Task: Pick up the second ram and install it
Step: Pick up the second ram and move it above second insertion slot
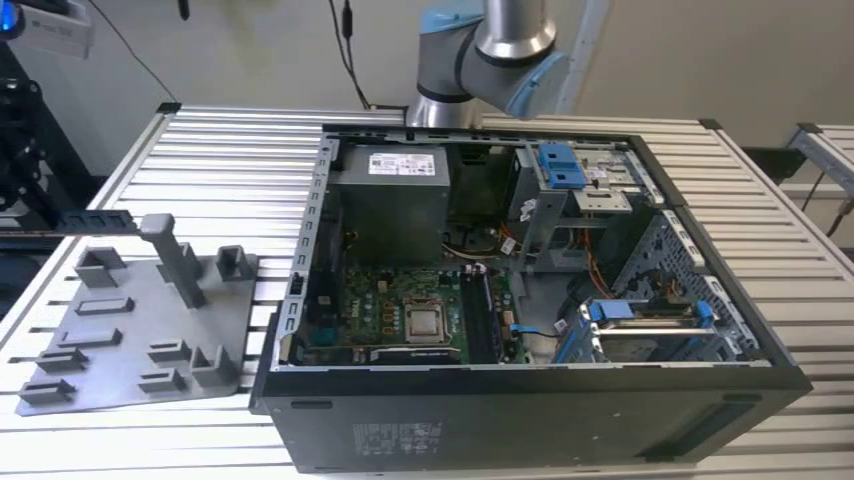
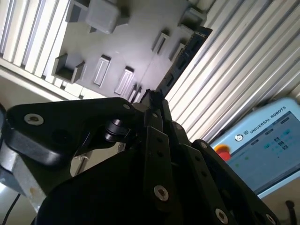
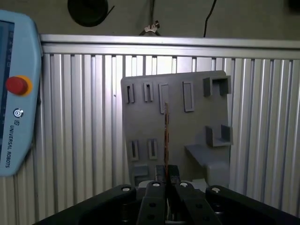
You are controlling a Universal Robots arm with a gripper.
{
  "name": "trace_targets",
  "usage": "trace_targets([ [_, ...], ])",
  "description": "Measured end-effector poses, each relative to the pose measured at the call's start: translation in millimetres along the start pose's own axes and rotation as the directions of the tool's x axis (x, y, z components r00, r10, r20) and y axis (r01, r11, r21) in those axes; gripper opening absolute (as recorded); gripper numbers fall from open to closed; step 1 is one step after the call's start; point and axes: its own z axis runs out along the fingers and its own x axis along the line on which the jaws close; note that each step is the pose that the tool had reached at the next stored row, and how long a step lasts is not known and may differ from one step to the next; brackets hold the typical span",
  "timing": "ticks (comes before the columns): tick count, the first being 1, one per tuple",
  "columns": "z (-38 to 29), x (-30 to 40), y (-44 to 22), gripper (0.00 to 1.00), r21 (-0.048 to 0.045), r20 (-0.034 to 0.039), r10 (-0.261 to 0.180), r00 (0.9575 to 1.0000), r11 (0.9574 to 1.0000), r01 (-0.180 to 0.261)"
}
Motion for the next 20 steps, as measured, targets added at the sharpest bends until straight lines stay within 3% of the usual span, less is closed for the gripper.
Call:
trace_targets([
  [13,0.4,0.0,-31.4,0.14,0.0000,-0.0001,0.000,1.0000,1.0000,0.000],
  [20,0.8,0.0,-51.7,0.14,0.0000,0.0000,0.000,1.0000,1.0000,0.000],
])
